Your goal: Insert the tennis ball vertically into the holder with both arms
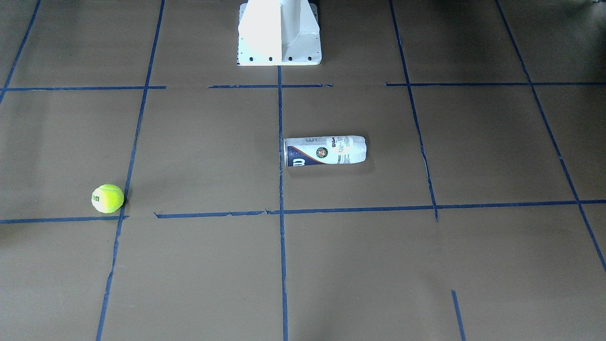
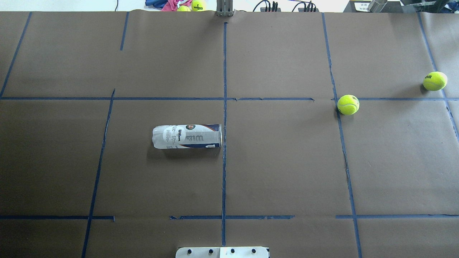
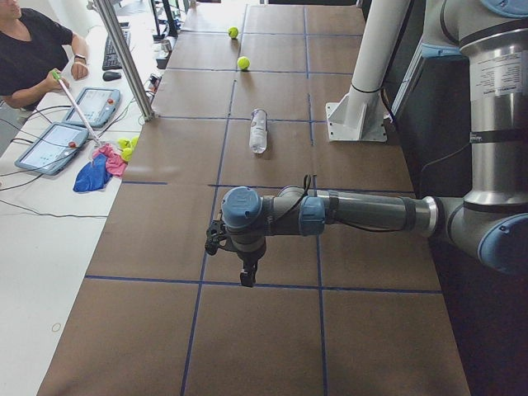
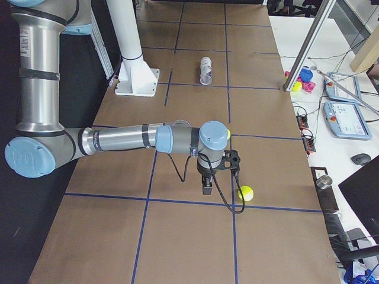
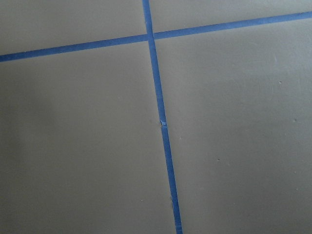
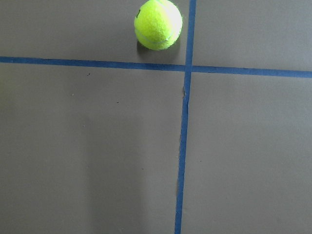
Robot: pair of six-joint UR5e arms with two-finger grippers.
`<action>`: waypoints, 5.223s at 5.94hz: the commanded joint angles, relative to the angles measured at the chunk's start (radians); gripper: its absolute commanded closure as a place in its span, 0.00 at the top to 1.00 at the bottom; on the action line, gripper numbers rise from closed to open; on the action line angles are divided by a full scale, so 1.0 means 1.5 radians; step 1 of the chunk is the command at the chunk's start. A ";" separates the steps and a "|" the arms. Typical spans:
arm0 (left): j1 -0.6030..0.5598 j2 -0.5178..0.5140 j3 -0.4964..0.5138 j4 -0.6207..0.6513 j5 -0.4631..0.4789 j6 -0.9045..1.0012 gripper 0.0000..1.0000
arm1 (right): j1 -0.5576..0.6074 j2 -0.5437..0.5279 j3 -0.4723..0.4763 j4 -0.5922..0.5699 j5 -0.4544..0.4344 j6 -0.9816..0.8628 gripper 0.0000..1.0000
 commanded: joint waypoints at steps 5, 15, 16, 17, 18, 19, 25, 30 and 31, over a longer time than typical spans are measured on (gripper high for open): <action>0.000 0.033 -0.033 -0.013 -0.011 0.006 1.00 | -0.008 -0.015 0.001 0.040 0.013 0.001 1.00; 0.109 -0.026 -0.055 -0.244 -0.049 -0.043 1.00 | -0.017 -0.016 -0.001 0.040 0.033 0.002 1.00; 0.158 -0.082 -0.061 -0.245 -0.049 -0.045 1.00 | -0.017 -0.016 -0.001 0.040 0.033 0.002 1.00; 0.221 -0.130 -0.069 -0.245 -0.041 -0.044 1.00 | -0.017 -0.016 -0.001 0.040 0.033 0.001 1.00; 0.281 -0.178 -0.068 -0.244 -0.040 -0.044 1.00 | -0.017 -0.016 0.000 0.040 0.033 0.001 1.00; 0.302 -0.231 -0.070 -0.243 -0.005 -0.043 1.00 | -0.017 -0.016 0.000 0.040 0.033 0.001 1.00; 0.669 -0.538 0.021 -0.135 0.371 -0.019 1.00 | -0.019 -0.015 -0.003 0.040 0.032 0.001 1.00; 0.735 -0.686 0.150 -0.006 0.473 0.037 1.00 | -0.022 -0.015 -0.004 0.040 0.032 0.001 1.00; 0.735 -0.719 0.198 -0.004 0.473 0.057 1.00 | -0.022 -0.015 -0.004 0.040 0.032 0.002 1.00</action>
